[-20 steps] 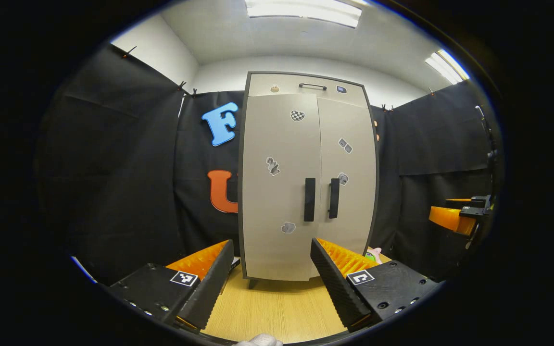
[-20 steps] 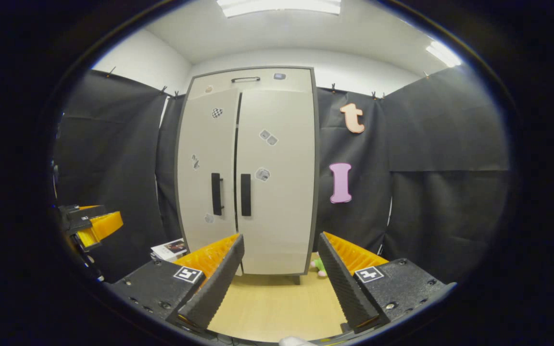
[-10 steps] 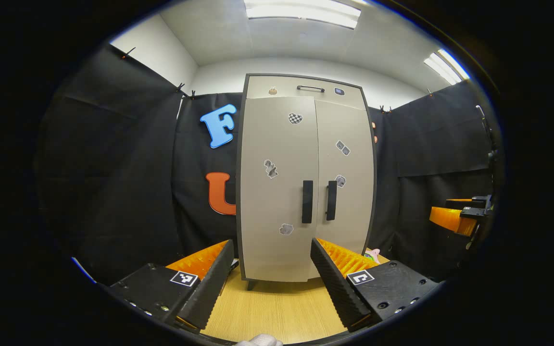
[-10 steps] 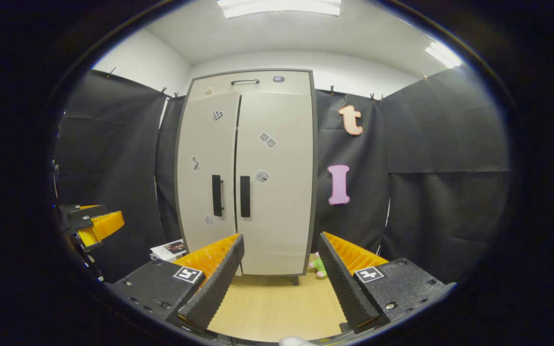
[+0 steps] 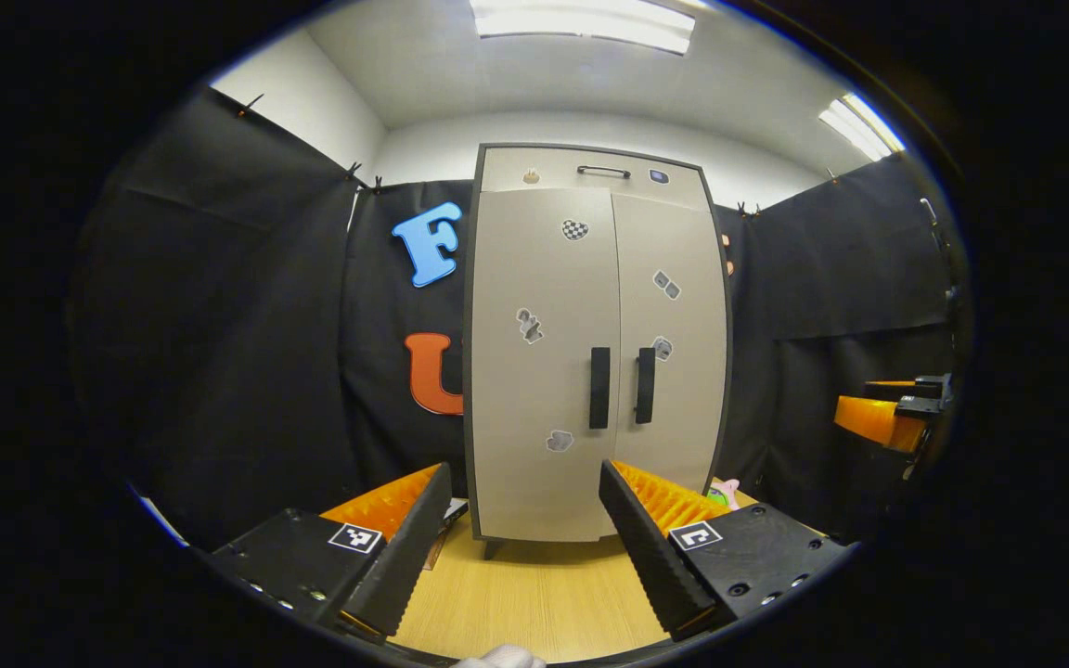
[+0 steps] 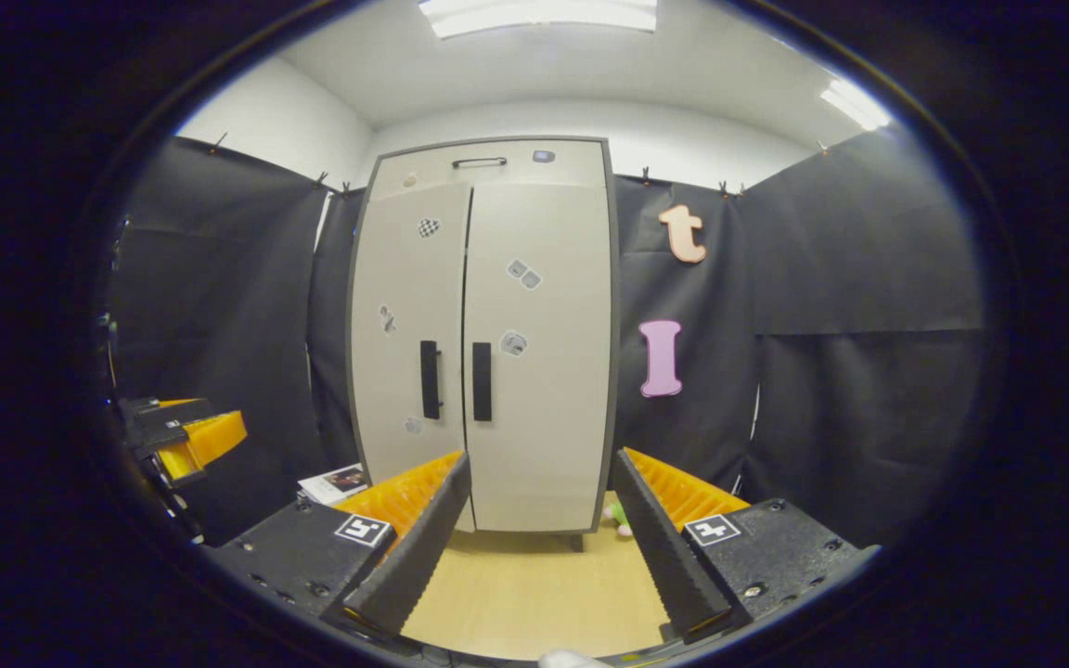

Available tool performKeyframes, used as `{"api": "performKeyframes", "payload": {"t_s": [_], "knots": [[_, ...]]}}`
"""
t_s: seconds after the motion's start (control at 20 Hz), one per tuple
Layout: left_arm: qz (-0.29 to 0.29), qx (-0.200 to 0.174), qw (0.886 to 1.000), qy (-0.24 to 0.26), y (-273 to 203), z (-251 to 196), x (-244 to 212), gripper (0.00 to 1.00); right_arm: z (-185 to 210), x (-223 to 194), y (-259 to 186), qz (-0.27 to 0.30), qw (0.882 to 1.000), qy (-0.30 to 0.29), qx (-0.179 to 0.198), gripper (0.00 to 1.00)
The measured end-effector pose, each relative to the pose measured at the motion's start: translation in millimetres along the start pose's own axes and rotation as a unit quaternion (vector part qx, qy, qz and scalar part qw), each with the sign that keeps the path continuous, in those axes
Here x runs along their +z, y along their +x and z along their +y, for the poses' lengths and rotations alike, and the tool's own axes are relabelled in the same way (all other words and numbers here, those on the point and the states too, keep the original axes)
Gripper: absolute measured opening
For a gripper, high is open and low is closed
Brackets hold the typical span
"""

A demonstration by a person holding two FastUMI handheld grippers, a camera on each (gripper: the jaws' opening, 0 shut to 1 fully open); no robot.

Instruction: Grab one shoe with the right hand and put it into the shoe cabinet, grab the other shoe with the left hand and put it into the shoe cabinet; then close the right door with the right hand and the left door with the left hand.

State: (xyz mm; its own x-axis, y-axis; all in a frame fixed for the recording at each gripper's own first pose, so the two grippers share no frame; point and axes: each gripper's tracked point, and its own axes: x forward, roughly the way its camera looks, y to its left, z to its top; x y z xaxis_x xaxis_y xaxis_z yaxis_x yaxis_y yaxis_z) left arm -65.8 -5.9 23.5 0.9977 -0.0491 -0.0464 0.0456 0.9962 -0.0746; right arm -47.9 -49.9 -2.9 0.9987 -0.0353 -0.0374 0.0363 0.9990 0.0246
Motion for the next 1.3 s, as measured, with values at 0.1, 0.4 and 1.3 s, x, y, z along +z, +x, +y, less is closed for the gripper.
{"api": "performKeyframes", "payload": {"t_s": [0.1,0.4,1.3], "knots": [[0.002,0.002,1.0,0.001,-0.7,0.1,-2.7,0.96,1.2,-0.9,1.1,0.001,1.0,0.002,0.004,1.0],[0.003,0.002,1.0,0.001,0.1,-3.1,-3.5,0.96,2.6,-3.5,4.0,0.011,1.0,0.004,0.01,1.0],[0.007,0.02,1.0,0.003,-0.9,4.5,-8.7,0.96,-1.8,1.7,10.3,0.015,1.0,0.003,0.014,0.99]]}}
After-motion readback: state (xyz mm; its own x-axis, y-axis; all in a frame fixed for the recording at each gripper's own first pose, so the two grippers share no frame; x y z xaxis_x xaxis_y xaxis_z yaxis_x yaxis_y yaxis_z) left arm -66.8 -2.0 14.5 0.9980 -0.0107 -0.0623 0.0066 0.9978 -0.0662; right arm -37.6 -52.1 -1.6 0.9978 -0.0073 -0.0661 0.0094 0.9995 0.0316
